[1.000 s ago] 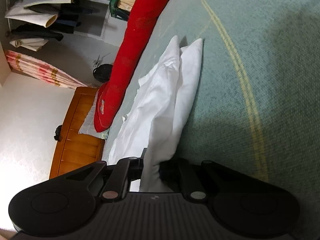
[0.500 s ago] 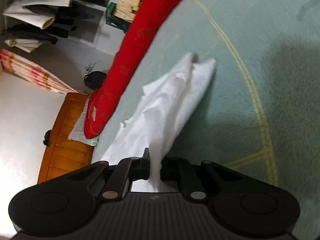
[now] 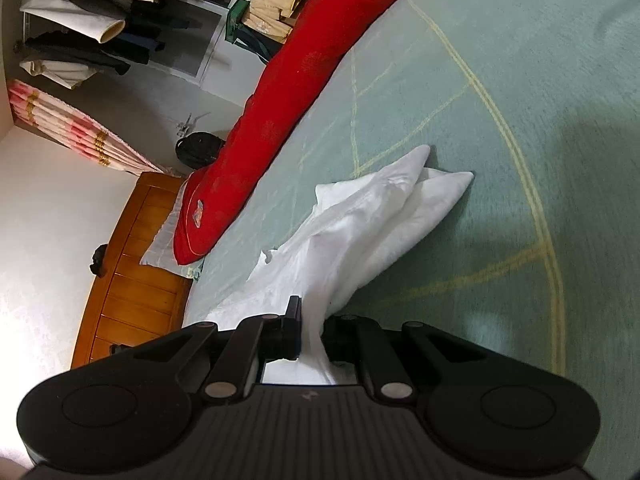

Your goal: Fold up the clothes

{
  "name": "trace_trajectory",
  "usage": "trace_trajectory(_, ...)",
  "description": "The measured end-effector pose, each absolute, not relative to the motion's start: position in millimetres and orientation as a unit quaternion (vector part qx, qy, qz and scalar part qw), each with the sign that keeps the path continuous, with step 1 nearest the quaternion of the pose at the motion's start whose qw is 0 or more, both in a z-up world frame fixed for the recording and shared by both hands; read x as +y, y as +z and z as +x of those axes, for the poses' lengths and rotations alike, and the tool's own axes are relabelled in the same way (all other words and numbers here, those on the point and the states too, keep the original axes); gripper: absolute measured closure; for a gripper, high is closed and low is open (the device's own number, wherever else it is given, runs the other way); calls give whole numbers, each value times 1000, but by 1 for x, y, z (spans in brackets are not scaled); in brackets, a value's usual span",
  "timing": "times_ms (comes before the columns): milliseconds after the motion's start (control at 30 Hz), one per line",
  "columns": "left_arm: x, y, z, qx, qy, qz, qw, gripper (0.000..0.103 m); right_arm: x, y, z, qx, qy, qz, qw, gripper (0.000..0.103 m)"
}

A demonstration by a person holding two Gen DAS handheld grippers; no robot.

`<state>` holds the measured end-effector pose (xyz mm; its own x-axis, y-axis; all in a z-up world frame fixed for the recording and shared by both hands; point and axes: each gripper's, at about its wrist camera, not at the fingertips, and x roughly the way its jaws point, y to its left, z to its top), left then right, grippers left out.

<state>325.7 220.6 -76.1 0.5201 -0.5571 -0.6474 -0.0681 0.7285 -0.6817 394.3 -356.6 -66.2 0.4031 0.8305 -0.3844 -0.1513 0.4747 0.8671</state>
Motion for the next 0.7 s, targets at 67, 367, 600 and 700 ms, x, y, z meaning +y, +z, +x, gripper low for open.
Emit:
trace_trajectory(67, 222, -75, 324, 465, -152, -338, 804, 97, -358, -64, 389, 436, 331, 391, 740, 94)
trace_trajectory(367, 237, -95, 303, 427, -139, -370, 813, 56, -360, -82, 378, 432, 341, 393, 737, 37)
trace_trajectory(600, 249, -121, 268, 411, -155, -412, 798, 47, -380, -104, 355, 425, 347, 374, 748, 33)
trace_trajectory(700, 244, -128, 253, 391, -178, -417, 801, 39, -380, -107, 342, 406, 376, 381, 741, 30)
